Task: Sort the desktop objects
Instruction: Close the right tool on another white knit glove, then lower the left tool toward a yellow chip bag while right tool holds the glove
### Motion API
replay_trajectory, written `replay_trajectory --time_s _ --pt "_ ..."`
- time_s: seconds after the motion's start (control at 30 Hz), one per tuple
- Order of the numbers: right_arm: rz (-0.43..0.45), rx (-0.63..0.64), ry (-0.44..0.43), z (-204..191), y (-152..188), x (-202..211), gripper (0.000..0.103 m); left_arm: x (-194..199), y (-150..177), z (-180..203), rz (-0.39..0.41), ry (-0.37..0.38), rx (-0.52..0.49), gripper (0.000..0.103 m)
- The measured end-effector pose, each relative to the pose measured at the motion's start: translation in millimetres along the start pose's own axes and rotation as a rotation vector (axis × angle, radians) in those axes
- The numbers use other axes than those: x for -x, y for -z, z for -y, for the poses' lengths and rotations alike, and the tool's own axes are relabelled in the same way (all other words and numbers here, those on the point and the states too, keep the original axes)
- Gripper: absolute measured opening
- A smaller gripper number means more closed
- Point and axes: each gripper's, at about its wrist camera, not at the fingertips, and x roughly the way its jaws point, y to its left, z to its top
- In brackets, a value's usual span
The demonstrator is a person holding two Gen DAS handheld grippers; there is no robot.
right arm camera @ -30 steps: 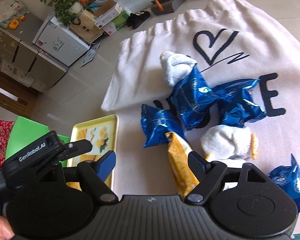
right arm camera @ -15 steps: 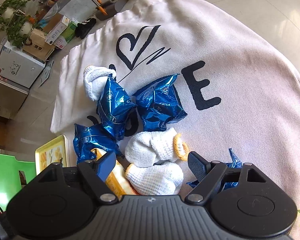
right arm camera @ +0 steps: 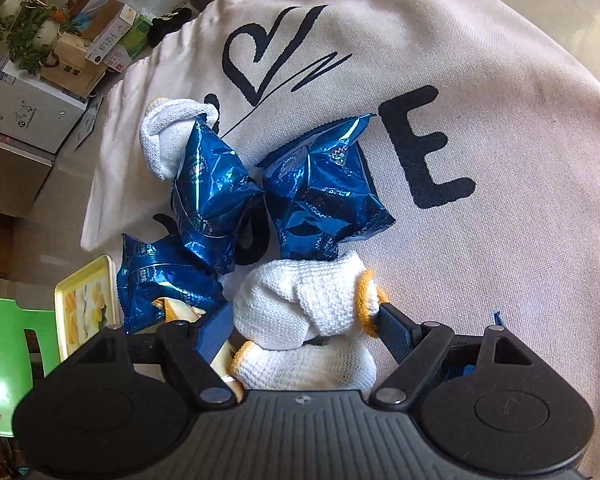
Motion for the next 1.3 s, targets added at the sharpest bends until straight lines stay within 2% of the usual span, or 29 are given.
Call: replay_trajectory --time_s 0.07,0.1,0.2,0.27,0.33,0.4,0.53,0.63,0.93,1.03,1.2,1.3 --pt "0.009 0.042 0.028 -5.2 1.0 -4.5 0.077 -3.9 0.8 2.0 -0.008 -0.005 -0.010 0.102" --pt "0.014 0.061 0.048 -6.3 1.7 -6.7 0.071 -5.6 1.1 2.6 -0.011 -0.011 -0.014 0.102" --pt "0.004 0.053 0.068 -3.6 1.7 -6.4 0.066 -10.7 4.2 2.9 -0.023 -0.049 -0.041 0.102" --pt "0.000 0.032 0.091 -0.5 1.1 -0.3 0.065 -10.6 6.6 0.4 -0.032 -0.067 -0.068 0.102" --pt "0.026 0.040 0.178 3.4 0.7 9.8 0.065 -8.5 8.1 -5.0 -0.038 -0.094 -0.076 0.102" --pt "0.046 0.044 0.208 8.9 -0.2 16.1 0.065 -5.7 8.3 -11.8 -0.039 -0.111 -0.068 0.102" --pt "0.024 -0.020 0.176 19.7 -1.7 19.6 0.065 -1.5 5.0 -15.0 -0.015 -0.115 -0.052 0.102" --pt "0.023 -0.025 0.179 16.4 -1.5 19.2 0.066 -0.4 2.4 -9.9 0.013 -0.089 -0.065 0.102" --pt "0.019 -0.077 0.172 20.2 -0.8 19.7 0.067 -24.3 -1.6 -3.6 -0.037 -0.052 -0.006 0.102" --pt "0.017 -0.075 0.171 19.6 -0.9 19.5 0.067 -30.8 1.7 0.2 -0.039 -0.105 -0.038 0.102" --pt "0.011 -0.078 0.168 19.5 -1.0 18.6 0.067 -36.3 10.6 0.1 -0.037 -0.125 -0.070 0.103" --pt "0.007 -0.091 0.157 21.1 -0.9 19.4 0.067 -30.9 11.3 -5.1 -0.032 -0.165 -0.088 0.103"
